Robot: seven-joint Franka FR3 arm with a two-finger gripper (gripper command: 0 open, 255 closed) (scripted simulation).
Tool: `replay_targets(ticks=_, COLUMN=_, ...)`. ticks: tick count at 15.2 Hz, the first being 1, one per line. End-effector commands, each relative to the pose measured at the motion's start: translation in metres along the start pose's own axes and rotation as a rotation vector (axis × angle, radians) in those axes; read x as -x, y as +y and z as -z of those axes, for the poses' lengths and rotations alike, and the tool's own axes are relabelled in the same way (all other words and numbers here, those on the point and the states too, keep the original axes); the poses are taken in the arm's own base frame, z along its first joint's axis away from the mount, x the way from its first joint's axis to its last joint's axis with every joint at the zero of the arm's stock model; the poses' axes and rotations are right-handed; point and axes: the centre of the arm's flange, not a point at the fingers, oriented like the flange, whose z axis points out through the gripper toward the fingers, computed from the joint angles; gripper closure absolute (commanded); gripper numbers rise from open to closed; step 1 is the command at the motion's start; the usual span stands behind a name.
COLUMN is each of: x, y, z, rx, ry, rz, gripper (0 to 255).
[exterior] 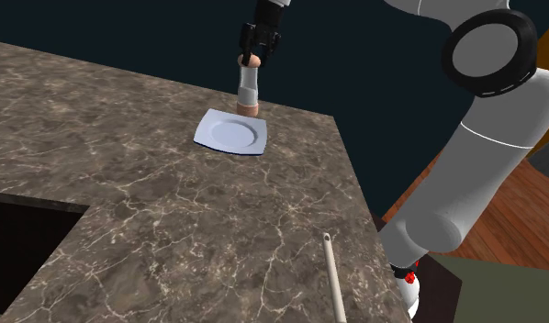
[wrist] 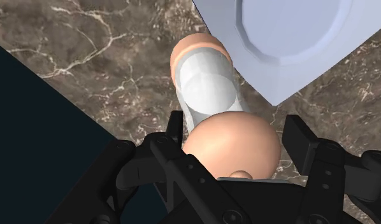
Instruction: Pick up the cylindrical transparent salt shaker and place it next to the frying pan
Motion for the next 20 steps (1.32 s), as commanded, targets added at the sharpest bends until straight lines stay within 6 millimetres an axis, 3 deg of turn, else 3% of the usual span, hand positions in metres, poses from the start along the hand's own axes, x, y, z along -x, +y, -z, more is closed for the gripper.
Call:
replay_targets(ticks=1, x=-0.001, y=-0.001, z=0.010, rx=0.000, ry=0.000, rz=0.000, gripper=255)
replay_targets(ticks=16, x=-0.003, y=-0.014, z=0.086, rx=0.000, ry=0.000, rz=0.000, gripper=255)
replay_targets(ticks=20, x=0.042, y=-0.041, z=0.083, rx=0.000, ry=0.000, rz=0.000, gripper=255)
